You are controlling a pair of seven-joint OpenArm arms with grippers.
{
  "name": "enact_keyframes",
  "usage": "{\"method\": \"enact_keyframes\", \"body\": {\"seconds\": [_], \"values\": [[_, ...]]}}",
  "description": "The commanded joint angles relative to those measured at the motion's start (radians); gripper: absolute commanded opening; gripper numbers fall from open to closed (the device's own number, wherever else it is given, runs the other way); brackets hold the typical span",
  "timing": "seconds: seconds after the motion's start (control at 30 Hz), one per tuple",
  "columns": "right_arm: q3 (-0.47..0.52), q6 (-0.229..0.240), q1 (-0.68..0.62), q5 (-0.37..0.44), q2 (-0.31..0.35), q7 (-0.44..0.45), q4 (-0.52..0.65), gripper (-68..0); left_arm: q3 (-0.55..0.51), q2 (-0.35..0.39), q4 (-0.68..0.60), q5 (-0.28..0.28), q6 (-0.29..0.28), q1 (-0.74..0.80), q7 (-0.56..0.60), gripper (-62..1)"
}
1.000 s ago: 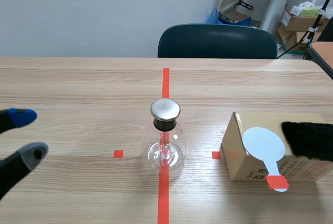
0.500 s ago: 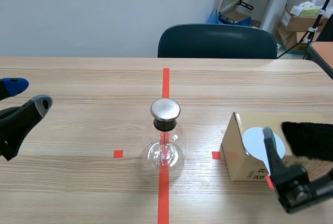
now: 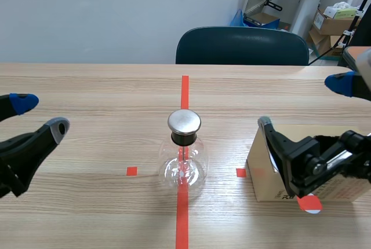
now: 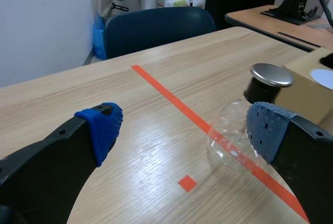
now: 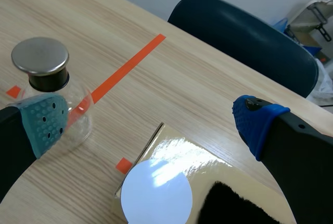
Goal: Do the electroscope experiment
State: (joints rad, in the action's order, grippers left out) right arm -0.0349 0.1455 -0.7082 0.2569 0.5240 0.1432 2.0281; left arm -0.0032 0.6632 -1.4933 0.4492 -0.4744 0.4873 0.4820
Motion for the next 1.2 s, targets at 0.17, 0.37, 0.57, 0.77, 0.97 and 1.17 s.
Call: {"method": "enact_keyframes", "body": {"seconds": [0.17,0.37,0.57,0.77,0.97,1.17], "values": [[0.003,0.126,0.027,0.006,0.005,-0.008,0.014,0.4,-0.05,-0.031,-0.145,-0.028,-0.004,0.127,0.014,-9.5],[0.001,0.163,0.029,0.005,0.002,-0.008,0.014,0.4,-0.056,-0.056,-0.169,-0.031,-0.004,0.169,0.014,-9.5],[0.001,0.162,0.029,0.0,0.002,-0.029,0.014,0.4,-0.056,-0.098,-0.169,-0.073,-0.012,0.18,0.014,-9.5],[0.001,0.162,0.029,-0.011,0.002,-0.034,0.014,0.4,-0.056,-0.101,-0.17,-0.072,-0.012,0.18,0.014,-9.5],[0.001,0.162,0.029,-0.021,0.002,-0.048,0.014,0.4,-0.056,-0.101,-0.171,-0.072,-0.012,0.18,0.014,-9.5],[0.001,0.162,0.029,-0.021,0.002,-0.047,0.014,0.4,-0.056,-0.101,-0.171,-0.072,-0.012,0.18,0.014,-9.5]]}}
